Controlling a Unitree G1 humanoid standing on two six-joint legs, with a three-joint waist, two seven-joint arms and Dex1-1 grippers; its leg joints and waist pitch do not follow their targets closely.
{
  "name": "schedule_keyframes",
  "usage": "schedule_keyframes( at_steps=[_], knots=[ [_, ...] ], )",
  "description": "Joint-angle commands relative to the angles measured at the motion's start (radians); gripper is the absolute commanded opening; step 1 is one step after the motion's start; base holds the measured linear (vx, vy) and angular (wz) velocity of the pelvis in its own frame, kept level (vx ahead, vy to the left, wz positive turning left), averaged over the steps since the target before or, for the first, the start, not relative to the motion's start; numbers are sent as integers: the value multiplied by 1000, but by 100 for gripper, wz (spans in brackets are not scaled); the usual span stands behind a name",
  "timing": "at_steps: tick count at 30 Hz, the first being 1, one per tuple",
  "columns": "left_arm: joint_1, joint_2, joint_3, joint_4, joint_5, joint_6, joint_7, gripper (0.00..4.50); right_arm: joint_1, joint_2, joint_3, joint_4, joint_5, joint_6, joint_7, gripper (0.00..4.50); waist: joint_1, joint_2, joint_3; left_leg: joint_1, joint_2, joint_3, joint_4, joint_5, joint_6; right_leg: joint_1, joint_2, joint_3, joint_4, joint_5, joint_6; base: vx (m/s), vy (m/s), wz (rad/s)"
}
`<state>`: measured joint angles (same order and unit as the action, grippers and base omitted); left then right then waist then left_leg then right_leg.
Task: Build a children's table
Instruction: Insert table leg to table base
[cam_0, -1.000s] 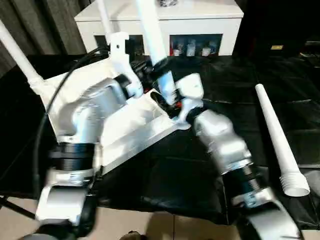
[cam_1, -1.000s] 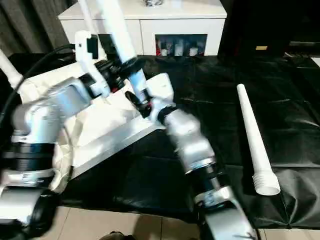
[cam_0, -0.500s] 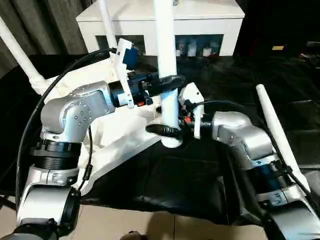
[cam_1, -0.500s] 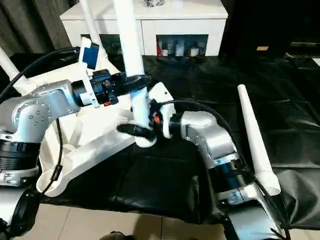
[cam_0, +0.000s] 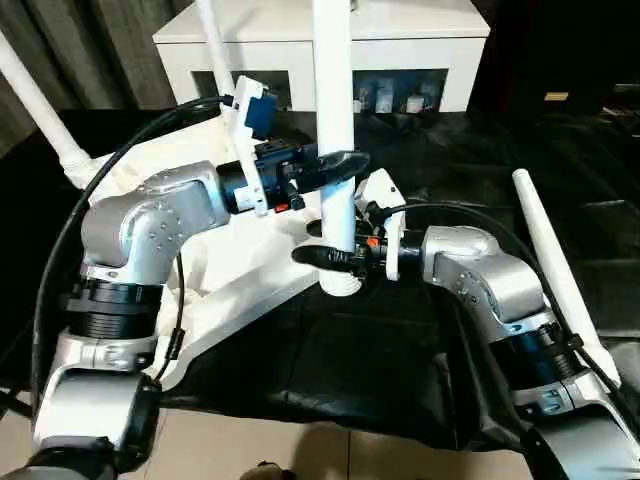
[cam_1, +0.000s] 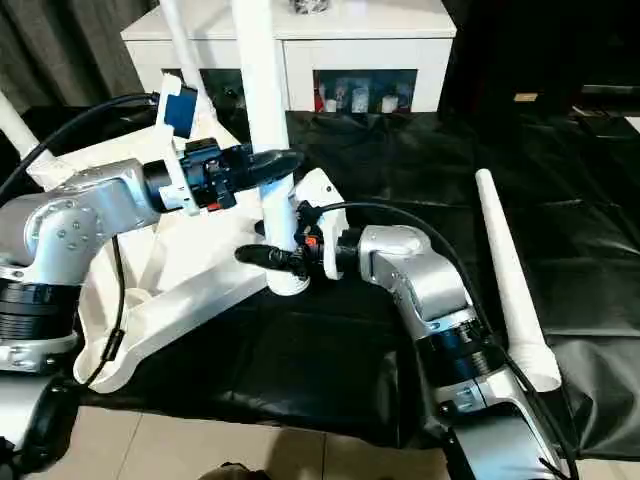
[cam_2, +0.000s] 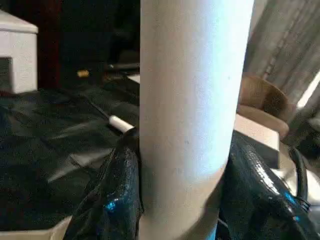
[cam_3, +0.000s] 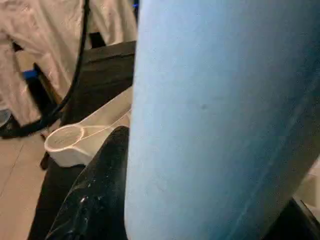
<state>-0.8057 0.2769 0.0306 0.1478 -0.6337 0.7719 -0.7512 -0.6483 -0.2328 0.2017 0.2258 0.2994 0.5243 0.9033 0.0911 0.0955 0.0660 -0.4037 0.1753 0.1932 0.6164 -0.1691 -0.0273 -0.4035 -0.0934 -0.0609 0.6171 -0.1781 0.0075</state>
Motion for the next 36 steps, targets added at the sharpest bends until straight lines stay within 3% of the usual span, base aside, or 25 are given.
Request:
schedule_keyframes(
  at_steps=[1,6,12,24,28,31,36],
  knots=[
    [-35,11,58,20,22,-9,94,255,3,8,23,-15,-6,-3,5,204,-2,-2,-89,30,41,-28,-75,-233,-14,49,-48,34,-56,-117,-254,0,0,0],
    [-19,-10,72,-5,19,-14,127,283,0,8,17,-7,-13,-10,-6,198,-5,-7,-90,27,40,-27,-71,-205,3,52,-50,34,-55,-97,-260,0,0,0],
    [-14,-6,78,3,5,-20,106,299,-2,8,18,0,-20,-17,-9,195,-2,-2,-90,30,42,-28,-71,-209,6,49,-47,33,-56,-113,-257,0,0,0],
    [-20,-5,86,-2,-16,3,105,194,-9,14,2,17,-48,-49,-47,195,-3,1,-90,31,41,-28,-72,-224,-5,49,-47,32,-55,-104,-259,0,0,0],
    [-23,3,84,-3,-21,5,100,184,-17,21,-14,26,-41,-54,-57,195,-3,1,-90,32,41,-28,-72,-226,-6,49,-47,33,-54,-101,-258,0,0,0],
    [-22,13,76,-10,-25,7,84,183,-29,23,-33,36,-28,-46,-60,264,-3,0,-91,31,41,-28,-72,-220,-4,49,-46,32,-53,-95,-260,0,0,0],
    [-19,36,55,-32,-31,20,43,181,-58,8,-57,57,-1,-21,-29,301,-4,-3,-90,32,41,-26,-71,-215,-2,49,-47,33,-53,-102,-261,0,0,0]
  ],
)
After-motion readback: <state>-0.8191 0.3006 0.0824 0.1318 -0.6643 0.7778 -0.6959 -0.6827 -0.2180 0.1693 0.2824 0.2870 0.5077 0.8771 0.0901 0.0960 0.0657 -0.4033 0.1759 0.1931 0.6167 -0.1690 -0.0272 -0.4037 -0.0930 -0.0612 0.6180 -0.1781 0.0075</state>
